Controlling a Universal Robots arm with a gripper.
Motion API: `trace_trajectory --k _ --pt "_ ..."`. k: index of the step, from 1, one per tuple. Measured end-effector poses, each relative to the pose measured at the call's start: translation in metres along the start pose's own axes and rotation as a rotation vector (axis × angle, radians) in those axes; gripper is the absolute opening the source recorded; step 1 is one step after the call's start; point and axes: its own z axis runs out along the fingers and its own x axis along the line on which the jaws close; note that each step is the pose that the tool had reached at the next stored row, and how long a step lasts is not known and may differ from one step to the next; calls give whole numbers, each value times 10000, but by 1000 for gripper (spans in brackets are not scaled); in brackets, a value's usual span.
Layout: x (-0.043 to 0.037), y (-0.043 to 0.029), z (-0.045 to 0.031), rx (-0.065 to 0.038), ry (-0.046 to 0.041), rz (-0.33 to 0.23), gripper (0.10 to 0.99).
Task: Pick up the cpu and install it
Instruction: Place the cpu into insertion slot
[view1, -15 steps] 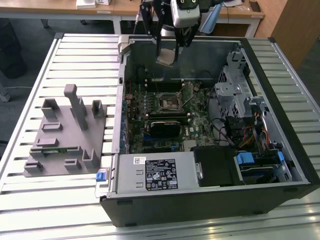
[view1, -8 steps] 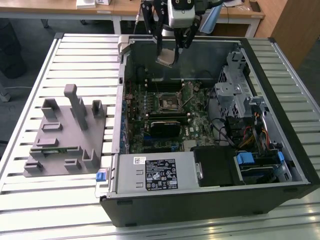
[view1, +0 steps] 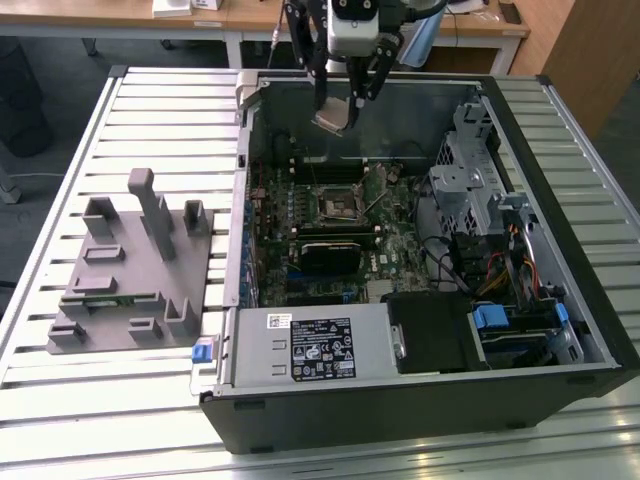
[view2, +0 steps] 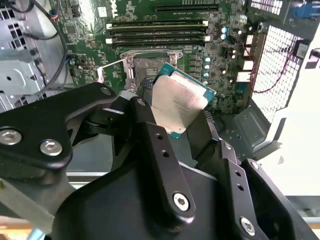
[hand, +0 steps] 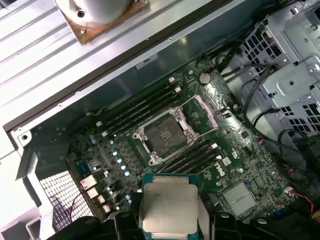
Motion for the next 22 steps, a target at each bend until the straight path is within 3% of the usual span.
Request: trace_trajectory --k 22 --pt "8 11 28 -61 -255 3252 525"
